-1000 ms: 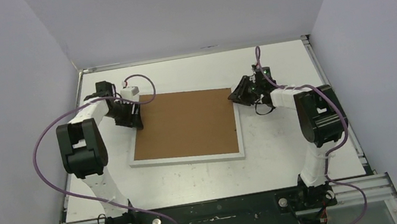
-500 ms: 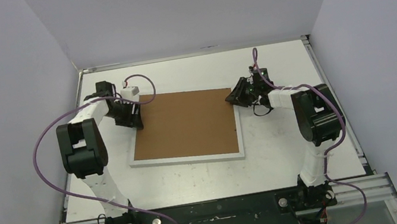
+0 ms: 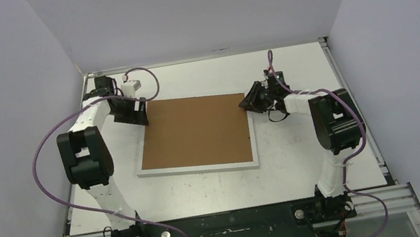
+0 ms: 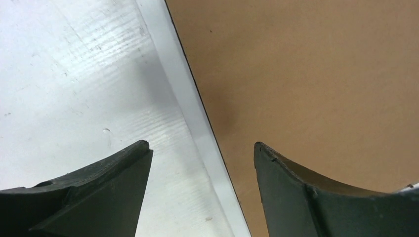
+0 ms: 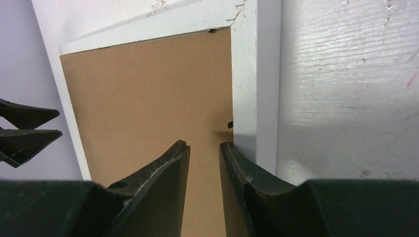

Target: Put the photo into the frame

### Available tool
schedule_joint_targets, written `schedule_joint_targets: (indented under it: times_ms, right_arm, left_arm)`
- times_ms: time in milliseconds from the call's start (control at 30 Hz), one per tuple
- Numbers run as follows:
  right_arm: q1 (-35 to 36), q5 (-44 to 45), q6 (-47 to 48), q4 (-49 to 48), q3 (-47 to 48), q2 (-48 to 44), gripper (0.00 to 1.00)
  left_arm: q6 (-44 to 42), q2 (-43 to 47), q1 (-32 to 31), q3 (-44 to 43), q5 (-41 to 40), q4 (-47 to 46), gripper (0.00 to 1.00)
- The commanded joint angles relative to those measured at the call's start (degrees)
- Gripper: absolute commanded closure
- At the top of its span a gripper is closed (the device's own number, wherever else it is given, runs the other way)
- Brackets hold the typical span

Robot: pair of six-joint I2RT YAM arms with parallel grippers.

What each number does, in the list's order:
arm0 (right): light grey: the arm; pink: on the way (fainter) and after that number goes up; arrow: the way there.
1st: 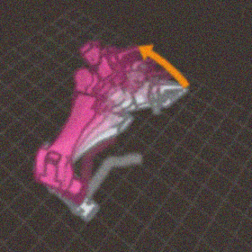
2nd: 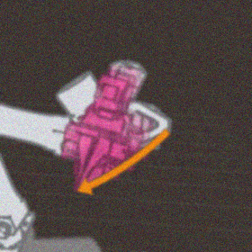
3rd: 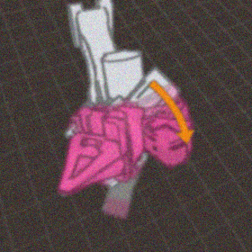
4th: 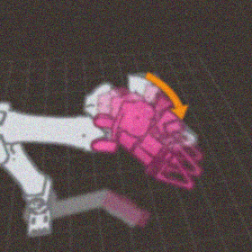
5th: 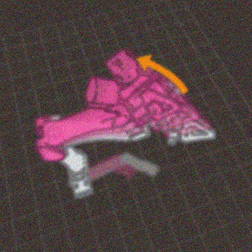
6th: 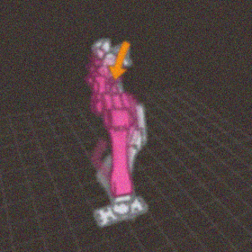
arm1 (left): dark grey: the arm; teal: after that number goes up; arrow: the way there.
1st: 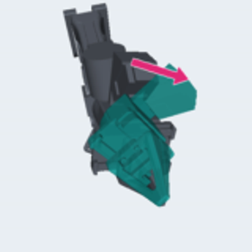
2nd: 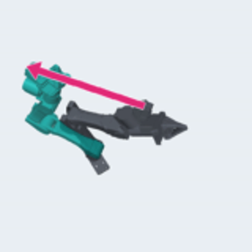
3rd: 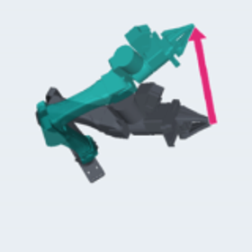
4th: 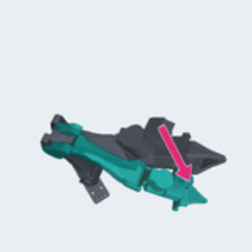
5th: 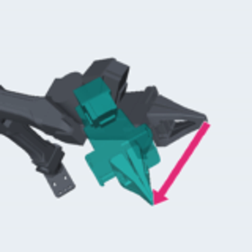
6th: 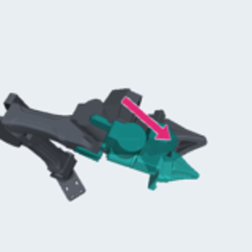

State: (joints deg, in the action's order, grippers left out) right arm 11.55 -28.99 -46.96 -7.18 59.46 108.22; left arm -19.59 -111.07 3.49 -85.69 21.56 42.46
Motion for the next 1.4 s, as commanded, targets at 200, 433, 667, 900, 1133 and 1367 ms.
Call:
schedule_joint_targets:
  times_ms: [200,433,667,900,1133,1367]
  right_arm:
    - [-2.26,-0.8,0.58,-1.47,1.84,-3.51,0.7]
    - [-2.33,-1.01,0.34,-2.07,2.58,-2.12,0.7]
    - [-2.47,-0.48,1.22,-0.98,2.41,-1.64,0.7]
    - [-1.97,-0.85,1.62,-0.38,1.98,-0.65,0.69]
    - [-1.84,-0.85,1.4,-0.47,3.19,0.88,0.69]
    - [-0.94,-1.74,1.02,-0.7,4.43,2.74,0.7]
  left_arm:
    - [1.59,-6.18,-0.74,-2.99,1.97,-2.58,0.37]
    - [1.58,-7.54,-2.32,-1.93,0.52,-3.4,0.48]
    - [1.5,-7.5,-3.05,-0.29,-0.64,-4.29,0.53]
    - [1.23,-7.83,-3.07,0.26,-0.55,-4.49,0.55]
    - [1.1,-7.85,-3.05,0.52,0.07,-4.58,0.56]
    - [0.29,-8.11,-4.34,0.7,0.75,-4.08,0.59]
